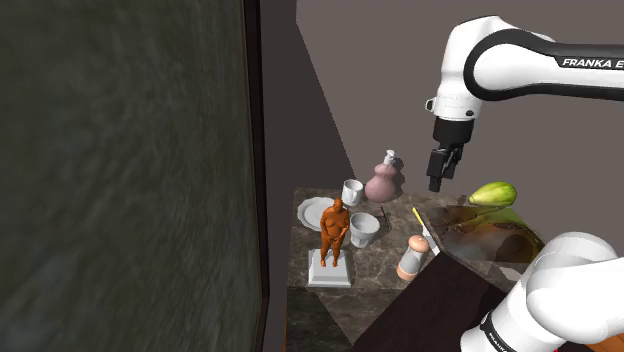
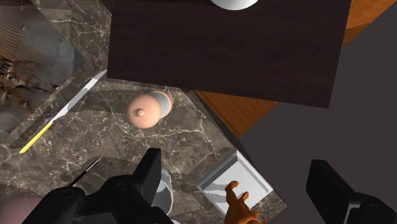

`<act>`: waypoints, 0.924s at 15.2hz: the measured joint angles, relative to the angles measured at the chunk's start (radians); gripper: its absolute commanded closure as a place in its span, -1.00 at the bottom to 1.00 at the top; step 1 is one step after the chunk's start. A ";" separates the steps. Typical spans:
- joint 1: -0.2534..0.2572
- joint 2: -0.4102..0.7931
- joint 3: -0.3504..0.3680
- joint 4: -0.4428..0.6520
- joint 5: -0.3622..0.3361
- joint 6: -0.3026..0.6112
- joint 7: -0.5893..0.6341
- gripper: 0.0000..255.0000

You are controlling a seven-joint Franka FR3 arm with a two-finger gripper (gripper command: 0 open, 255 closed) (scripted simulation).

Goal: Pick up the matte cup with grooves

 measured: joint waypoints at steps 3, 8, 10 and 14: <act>0.000 0.014 0.004 -0.029 -0.005 0.043 0.001 -1.00; -0.005 0.128 0.009 -0.093 -0.030 0.230 0.002 -1.00; -0.006 0.179 0.013 -0.111 -0.041 0.301 0.007 -1.00; -0.015 0.302 0.016 -0.128 -0.069 0.449 0.014 -1.00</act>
